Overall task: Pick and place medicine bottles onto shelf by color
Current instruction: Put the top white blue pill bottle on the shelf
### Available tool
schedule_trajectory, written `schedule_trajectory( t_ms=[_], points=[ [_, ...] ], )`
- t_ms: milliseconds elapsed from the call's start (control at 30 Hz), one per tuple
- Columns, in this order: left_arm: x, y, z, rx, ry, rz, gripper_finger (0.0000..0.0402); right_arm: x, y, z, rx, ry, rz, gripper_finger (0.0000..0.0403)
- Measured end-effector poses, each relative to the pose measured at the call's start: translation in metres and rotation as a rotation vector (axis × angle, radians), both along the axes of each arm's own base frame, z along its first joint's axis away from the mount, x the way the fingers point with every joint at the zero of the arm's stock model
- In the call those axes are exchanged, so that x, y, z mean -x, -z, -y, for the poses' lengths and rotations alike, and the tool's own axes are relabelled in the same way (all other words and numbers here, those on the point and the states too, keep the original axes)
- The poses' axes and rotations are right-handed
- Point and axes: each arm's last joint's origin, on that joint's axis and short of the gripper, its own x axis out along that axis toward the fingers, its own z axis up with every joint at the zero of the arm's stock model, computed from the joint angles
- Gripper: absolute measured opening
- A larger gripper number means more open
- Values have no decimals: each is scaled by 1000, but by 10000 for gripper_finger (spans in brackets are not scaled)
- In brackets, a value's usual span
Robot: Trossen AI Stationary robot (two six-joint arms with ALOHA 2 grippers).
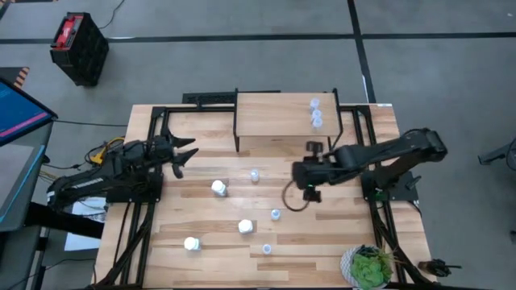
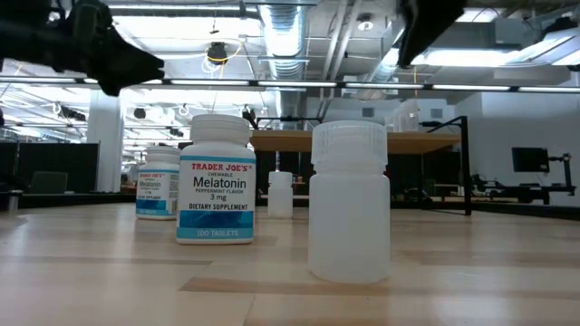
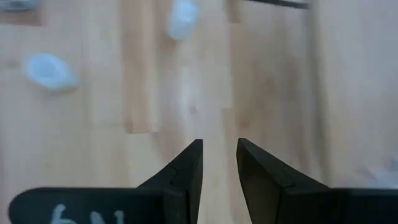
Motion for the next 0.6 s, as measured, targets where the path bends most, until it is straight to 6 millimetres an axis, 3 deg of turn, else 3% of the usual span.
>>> schedule_trajectory(
  t_ms=[100, 267, 400, 600],
  points=[
    [-5, -11, -2, 26, 0, -76, 199, 35, -7, 9, 0, 107, 95, 120],
    [-19, -27, -6, 15, 18, -160, 227, 85, -7, 15, -175, 238, 395, 120],
    [-37, -36, -3, -41, 131, -240, 237, 100, 2, 9, -290, 143, 553, 120],
    [-67, -26, 8, -162, 258, -436, 238, 109, 18, -1, -278, -22, 587, 120]
  ],
)
